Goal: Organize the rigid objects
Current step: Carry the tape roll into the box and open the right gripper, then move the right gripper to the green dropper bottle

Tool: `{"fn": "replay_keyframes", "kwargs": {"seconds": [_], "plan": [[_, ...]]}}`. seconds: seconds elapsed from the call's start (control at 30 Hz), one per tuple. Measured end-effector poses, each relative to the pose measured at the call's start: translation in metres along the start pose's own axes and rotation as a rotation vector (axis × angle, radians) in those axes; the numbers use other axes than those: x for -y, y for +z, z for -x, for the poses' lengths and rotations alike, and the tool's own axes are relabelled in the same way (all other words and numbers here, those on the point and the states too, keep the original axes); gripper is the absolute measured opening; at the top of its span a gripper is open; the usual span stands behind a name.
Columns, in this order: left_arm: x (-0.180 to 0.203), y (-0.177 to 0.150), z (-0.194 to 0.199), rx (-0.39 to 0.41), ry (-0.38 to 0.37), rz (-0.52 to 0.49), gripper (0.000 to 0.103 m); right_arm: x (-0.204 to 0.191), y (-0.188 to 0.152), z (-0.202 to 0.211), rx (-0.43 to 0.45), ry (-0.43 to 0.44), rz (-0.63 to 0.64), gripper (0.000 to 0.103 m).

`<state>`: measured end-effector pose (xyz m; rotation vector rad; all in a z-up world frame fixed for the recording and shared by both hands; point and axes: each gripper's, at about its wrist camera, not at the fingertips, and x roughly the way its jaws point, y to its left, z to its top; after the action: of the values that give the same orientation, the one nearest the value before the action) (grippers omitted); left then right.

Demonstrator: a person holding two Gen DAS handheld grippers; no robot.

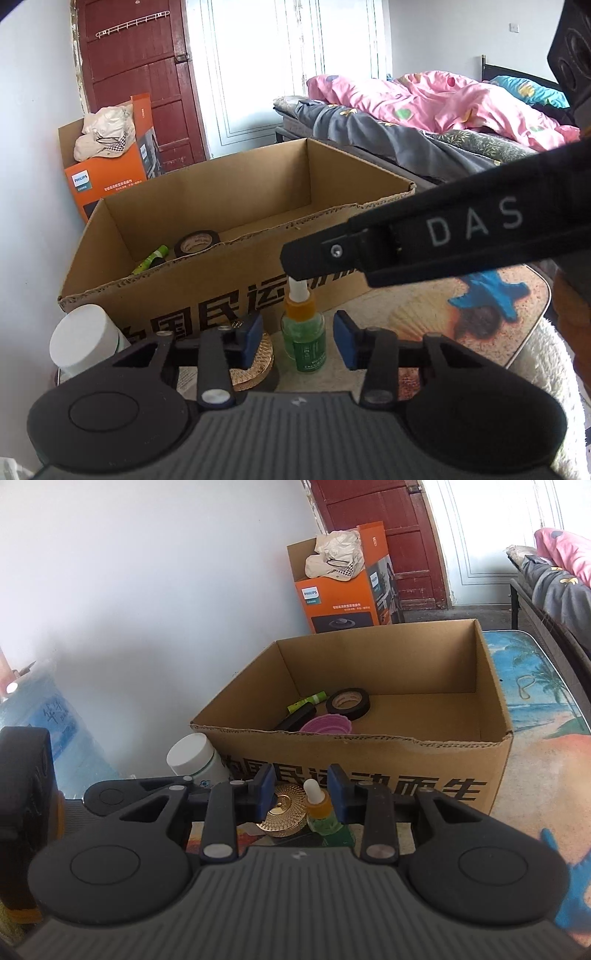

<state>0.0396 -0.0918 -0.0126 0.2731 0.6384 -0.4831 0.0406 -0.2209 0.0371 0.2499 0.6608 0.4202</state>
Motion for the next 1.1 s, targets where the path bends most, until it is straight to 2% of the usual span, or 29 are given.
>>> {"fn": "replay_keyframes", "kwargs": {"seconds": [0.07, 0.13, 0.2, 0.23, 0.37, 0.5, 0.73, 0.93, 1.03, 1.1], "plan": [[-0.003, 0.001, -0.006, -0.010, -0.006, 0.008, 0.038, 0.002, 0.001, -0.011, -0.021, 0.007, 0.003, 0.029], [-0.005, 0.001, -0.013, -0.020, -0.007, 0.014, 0.029, 0.003, 0.001, -0.020, -0.043, 0.008, 0.009, 0.027], [-0.007, 0.001, -0.016, -0.023, -0.023, 0.029, 0.023, 0.006, 0.001, -0.027, -0.060, 0.007, 0.011, 0.022], [-0.007, 0.001, -0.016, -0.016, -0.023, 0.030, 0.021, 0.008, 0.000, -0.030, -0.069, 0.007, 0.006, 0.015], [-0.006, 0.001, -0.013, -0.003, -0.038, 0.041, 0.018, 0.013, -0.001, -0.028, -0.071, 0.001, -0.015, 0.011], [-0.001, 0.001, -0.012, -0.011, -0.089, 0.066, 0.018, 0.018, -0.005, -0.015, -0.080, -0.018, -0.032, 0.011], [0.019, -0.005, 0.001, -0.003, -0.181, 0.034, 0.018, 0.029, -0.020, 0.015, -0.079, -0.066, -0.090, 0.011], [0.030, -0.015, 0.008, 0.043, -0.149, -0.040, 0.032, 0.031, -0.024, 0.020, -0.063, -0.066, -0.089, 0.013], [0.032, -0.018, 0.007, 0.051, -0.141, -0.051, 0.034, 0.029, -0.023, 0.019, -0.066, -0.068, -0.060, 0.013], [0.034, -0.019, 0.001, 0.036, -0.132, -0.055, 0.034, 0.028, -0.021, 0.018, -0.073, -0.073, -0.048, 0.019]]}}
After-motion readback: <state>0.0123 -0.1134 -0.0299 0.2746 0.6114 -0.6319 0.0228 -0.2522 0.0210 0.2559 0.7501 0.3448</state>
